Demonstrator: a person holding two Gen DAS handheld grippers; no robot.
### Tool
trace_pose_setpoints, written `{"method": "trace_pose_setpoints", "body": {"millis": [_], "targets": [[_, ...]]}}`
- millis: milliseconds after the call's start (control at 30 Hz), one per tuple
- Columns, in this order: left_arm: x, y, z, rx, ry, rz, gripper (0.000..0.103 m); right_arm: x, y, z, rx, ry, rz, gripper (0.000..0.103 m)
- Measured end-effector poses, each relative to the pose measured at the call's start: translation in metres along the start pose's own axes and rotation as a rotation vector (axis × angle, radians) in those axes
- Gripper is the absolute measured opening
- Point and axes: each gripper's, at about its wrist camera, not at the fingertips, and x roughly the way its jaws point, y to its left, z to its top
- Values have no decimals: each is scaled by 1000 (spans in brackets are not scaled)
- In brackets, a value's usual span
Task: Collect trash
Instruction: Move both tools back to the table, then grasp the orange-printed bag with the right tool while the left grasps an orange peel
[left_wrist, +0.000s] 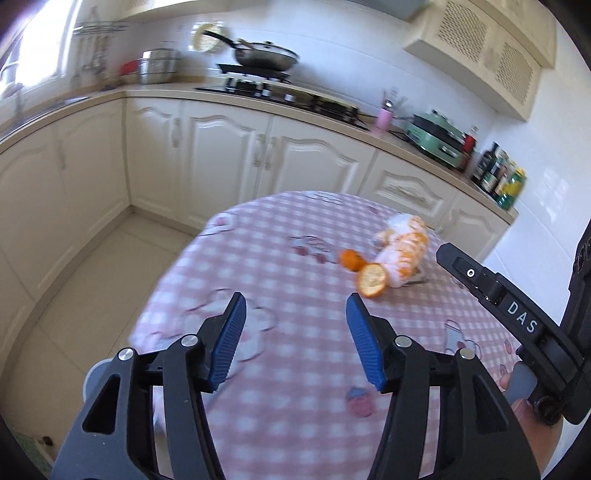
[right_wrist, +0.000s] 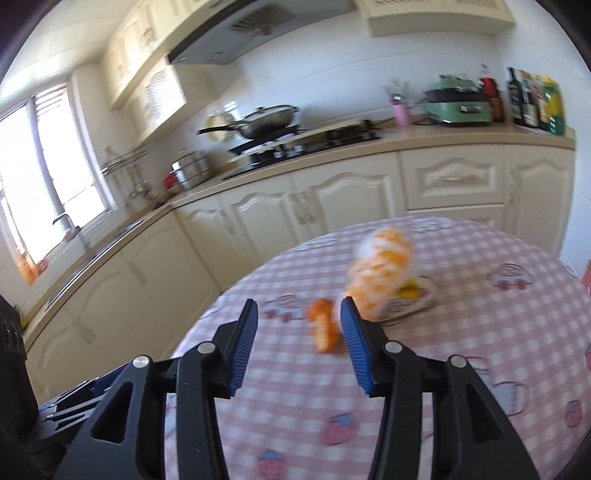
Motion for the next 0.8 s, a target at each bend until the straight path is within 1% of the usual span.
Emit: {"method": "trace_pose_setpoints", "body": {"millis": [33, 133, 200, 300, 433, 533, 600, 633, 667, 700, 733, 800], "targets": [[8, -12, 2, 20, 8, -11, 56, 2, -18, 4, 29, 3, -13, 47], [30, -37, 3, 61, 39, -24, 58, 11, -49, 7, 79, 17, -29, 48], [48, -51, 5, 84, 69, -32, 58, 18, -59, 9, 102, 28, -27, 48], [71, -62, 7, 106, 106, -36, 58, 33, -77, 10, 148, 51, -15, 49], [92, -77, 9, 131, 129, -42, 57, 46, -87, 12, 180, 71, -7, 50], [106, -85, 10, 145, 152, -53, 46, 53, -90, 14, 200, 80, 7, 50], [114, -86, 11, 148, 168, -59, 32, 59, -93, 15, 211, 94, 18, 50], [117, -85, 11, 149, 174, -65, 29, 63, -93, 16, 216, 103, 25, 51], [119, -86, 11, 150, 174, -72, 22, 66, -93, 17, 217, 111, 31, 51], [120, -86, 12, 146, 171, -90, 14, 70, -92, 18, 219, 117, 34, 52], [120, -86, 12, 148, 168, -104, 9, 75, -92, 19, 225, 128, 36, 52], [119, -88, 12, 165, 161, -97, 8, 84, -91, 20, 246, 149, 42, 54]]}}
